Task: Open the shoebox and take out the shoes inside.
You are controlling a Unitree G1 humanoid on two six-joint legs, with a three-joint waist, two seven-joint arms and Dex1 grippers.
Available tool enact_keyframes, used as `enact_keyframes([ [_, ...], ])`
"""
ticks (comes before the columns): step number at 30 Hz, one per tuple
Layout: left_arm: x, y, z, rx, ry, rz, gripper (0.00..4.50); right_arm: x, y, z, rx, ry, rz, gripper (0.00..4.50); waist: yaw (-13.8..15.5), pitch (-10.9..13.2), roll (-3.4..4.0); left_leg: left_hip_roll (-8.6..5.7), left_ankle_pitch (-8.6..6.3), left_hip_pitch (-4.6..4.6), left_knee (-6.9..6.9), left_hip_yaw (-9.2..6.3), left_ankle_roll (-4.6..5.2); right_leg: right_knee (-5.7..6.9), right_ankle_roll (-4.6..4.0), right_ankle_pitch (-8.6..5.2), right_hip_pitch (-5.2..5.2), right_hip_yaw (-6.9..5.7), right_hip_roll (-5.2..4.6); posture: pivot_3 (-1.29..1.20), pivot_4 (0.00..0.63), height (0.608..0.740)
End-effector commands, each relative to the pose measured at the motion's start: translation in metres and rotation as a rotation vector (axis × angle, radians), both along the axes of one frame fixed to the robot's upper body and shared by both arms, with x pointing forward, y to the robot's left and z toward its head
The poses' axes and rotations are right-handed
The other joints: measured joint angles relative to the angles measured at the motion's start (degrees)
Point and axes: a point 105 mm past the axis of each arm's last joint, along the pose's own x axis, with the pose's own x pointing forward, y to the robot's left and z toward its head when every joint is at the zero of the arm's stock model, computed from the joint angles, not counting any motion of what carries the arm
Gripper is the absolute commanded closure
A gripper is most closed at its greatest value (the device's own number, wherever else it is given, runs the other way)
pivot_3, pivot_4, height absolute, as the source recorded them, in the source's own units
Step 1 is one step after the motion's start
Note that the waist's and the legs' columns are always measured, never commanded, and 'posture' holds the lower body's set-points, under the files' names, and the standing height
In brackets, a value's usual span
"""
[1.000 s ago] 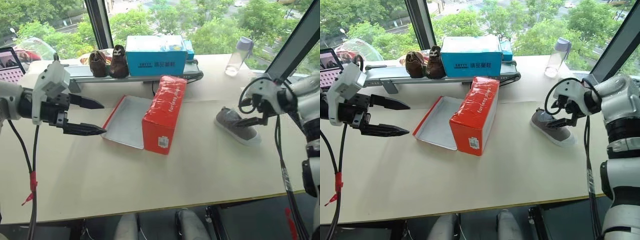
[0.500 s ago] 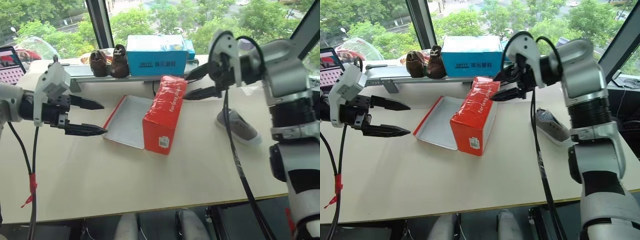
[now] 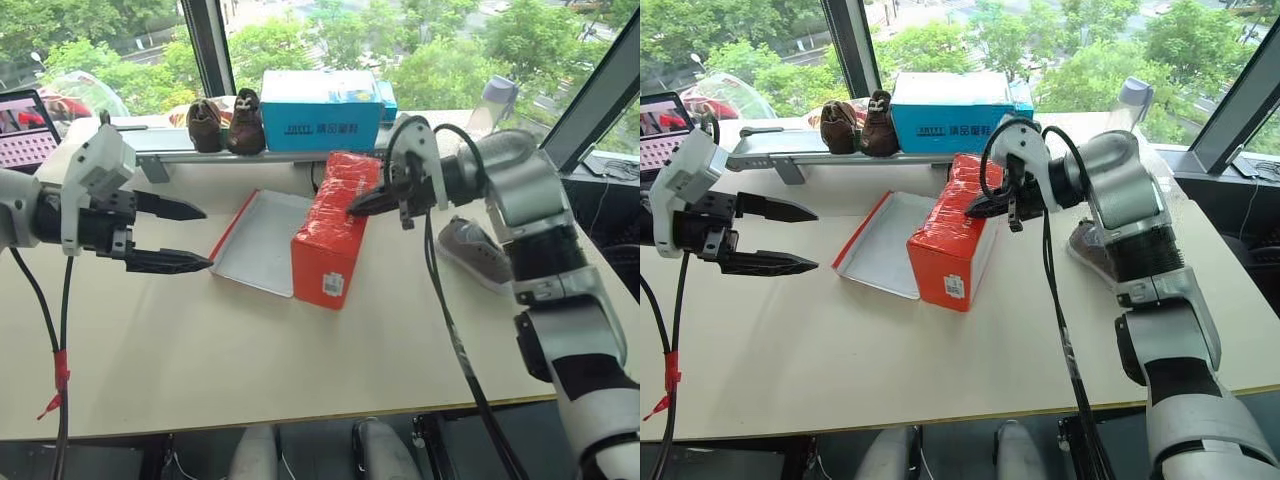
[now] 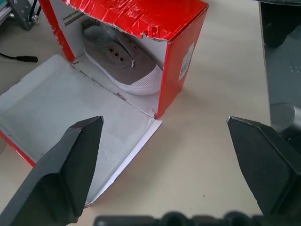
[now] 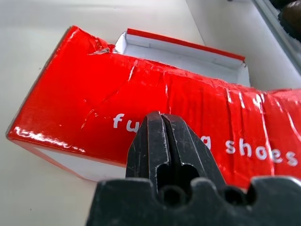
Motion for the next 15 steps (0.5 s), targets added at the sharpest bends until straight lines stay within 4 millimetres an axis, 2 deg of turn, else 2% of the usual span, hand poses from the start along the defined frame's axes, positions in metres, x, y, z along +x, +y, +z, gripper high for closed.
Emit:
enact_keyframes([
  [1,-0.002,0.001,0.012,0.017,-0.053,-0.002,0.0,-0.002,-0.022,-0.021,-0.105,0.022,-0.049,4.4,0.11,-0.01,-0.02,0.0,0.0,0.01,0.0,0.0,0.0,-0.01,0.01,0.0,0.02,0.0,-0.01,0.0,0.15,0.74],
  [6,-0.001,0.0,0.012,0.02,-0.053,-0.008,0.0,-0.013,-0.058,-0.029,-0.2,0.062,-0.108,4.4,0.34,-0.12,-0.19,0.0,-0.01,0.39,0.02,0.01,-0.01,-0.09,0.11,-0.09,0.43,-0.01,-0.02,0.0,0.15,0.74],
  [10,0.0,-0.001,0.012,0.022,-0.054,-0.015,0.0,-0.019,-0.076,-0.036,-0.252,0.087,-0.143,4.4,-0.11,-0.17,-0.27,0.0,-0.02,0.75,0.02,0.02,-0.03,-0.13,-0.29,-0.32,0.76,-0.01,-0.03,0.0,0.15,0.74],
  [13,0.001,-0.001,0.012,0.023,-0.055,-0.019,0.0,-0.016,-0.081,-0.039,-0.261,0.083,-0.17,4.4,-1.1,-0.17,-0.27,0.01,-0.02,0.79,0.02,0.02,-0.02,-0.1,-0.29,-0.31,0.75,0.0,-0.02,0.0,0.15,0.74],
  [15,0.002,-0.002,0.013,0.024,-0.056,-0.024,0.0,-0.012,-0.073,-0.042,-0.25,0.066,-0.166,4.4,-1.69,-0.16,-0.27,0.01,-0.01,0.79,0.01,0.02,-0.02,-0.07,-0.26,-0.28,0.71,0.02,-0.02,0.0,0.15,0.74],
])
